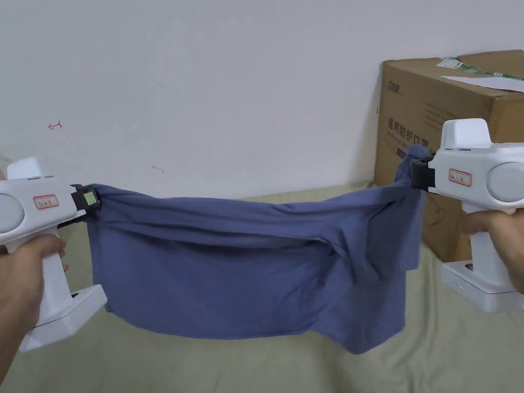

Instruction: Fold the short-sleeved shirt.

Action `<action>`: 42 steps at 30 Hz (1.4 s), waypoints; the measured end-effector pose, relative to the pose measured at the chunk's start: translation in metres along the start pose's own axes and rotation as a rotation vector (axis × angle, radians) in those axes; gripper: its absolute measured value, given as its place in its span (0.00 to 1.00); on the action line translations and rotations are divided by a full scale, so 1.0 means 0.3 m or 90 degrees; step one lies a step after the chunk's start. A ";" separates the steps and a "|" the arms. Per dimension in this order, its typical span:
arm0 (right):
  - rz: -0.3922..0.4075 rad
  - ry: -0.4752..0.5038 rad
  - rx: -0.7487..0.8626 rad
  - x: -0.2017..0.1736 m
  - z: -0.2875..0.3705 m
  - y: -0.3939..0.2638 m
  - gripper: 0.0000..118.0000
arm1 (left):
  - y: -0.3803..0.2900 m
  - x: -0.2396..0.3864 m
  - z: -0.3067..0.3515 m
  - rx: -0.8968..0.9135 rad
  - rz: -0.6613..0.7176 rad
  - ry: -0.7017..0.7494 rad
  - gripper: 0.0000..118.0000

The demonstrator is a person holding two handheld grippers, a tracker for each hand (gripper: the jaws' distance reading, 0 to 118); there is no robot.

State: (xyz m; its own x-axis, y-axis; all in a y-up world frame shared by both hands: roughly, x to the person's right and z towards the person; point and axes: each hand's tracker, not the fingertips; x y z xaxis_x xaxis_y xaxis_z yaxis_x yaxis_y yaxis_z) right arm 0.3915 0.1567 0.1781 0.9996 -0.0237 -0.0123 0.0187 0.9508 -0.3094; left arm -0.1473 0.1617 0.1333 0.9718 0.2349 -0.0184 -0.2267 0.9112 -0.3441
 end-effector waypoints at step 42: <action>-0.089 -0.041 -0.284 -0.013 0.340 -1.186 0.01 | -1.276 -0.406 0.339 -0.354 0.029 0.112 0.01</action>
State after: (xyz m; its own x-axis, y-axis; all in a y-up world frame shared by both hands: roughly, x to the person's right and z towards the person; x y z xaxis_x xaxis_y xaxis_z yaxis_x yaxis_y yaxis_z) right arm 0.3830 -0.1499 0.3852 0.9876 -0.1092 0.1124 0.1566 0.7144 -0.6819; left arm -0.1855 -0.1813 0.3628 0.9688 0.1669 -0.1833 -0.2467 0.5752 -0.7799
